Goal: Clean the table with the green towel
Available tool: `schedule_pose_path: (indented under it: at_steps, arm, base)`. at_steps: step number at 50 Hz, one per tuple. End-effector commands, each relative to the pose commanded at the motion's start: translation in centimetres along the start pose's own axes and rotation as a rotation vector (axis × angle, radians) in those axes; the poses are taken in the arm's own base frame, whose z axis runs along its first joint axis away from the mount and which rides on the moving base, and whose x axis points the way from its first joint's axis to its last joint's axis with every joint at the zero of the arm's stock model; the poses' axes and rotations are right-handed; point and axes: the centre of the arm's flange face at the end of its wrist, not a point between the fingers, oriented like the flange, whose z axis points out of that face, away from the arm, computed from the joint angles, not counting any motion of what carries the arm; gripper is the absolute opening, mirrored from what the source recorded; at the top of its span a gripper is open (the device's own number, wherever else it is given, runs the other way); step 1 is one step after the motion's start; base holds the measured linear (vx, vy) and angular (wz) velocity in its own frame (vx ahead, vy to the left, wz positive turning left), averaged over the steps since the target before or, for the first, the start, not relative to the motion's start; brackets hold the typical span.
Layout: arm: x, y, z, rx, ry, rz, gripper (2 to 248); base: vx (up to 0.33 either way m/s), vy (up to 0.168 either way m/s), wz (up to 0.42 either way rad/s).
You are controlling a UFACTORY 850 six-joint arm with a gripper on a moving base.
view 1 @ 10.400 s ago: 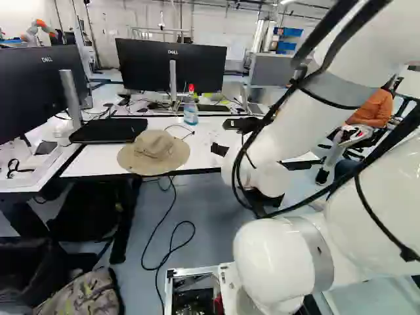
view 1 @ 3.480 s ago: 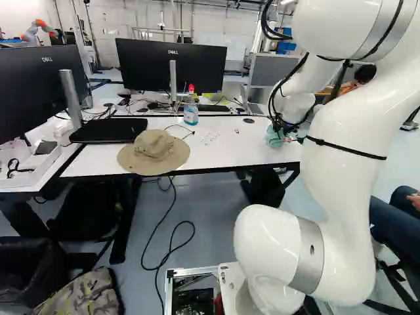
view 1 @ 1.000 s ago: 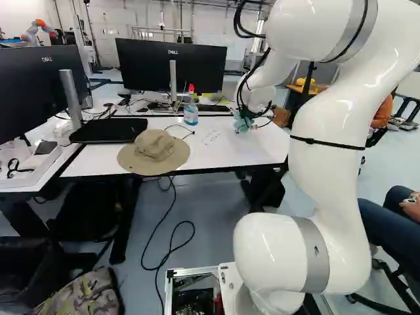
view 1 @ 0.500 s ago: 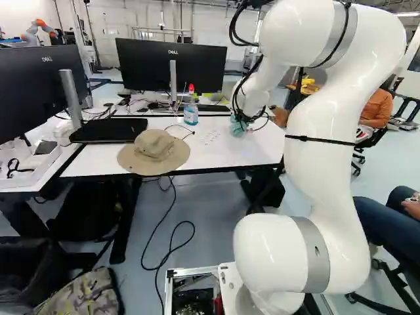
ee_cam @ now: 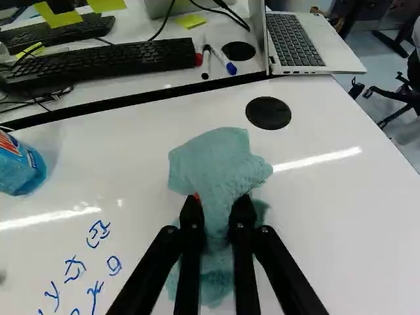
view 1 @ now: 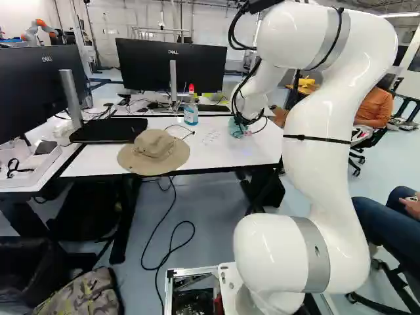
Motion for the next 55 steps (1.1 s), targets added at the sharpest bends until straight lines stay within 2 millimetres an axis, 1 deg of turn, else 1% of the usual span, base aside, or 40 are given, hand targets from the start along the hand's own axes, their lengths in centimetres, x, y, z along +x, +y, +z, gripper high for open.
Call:
schedule_pose_path:
  at_steps: [34,55]
  arm:
    - [-0.89,0.0,-0.04,0.0,-0.099,0.0,50]
    - [-0.98,0.0,-0.05,0.0,-0.109,0.0,50]
  base:
    - [0.0,0.0,0.0]
    - [0.0,0.0,0.0]
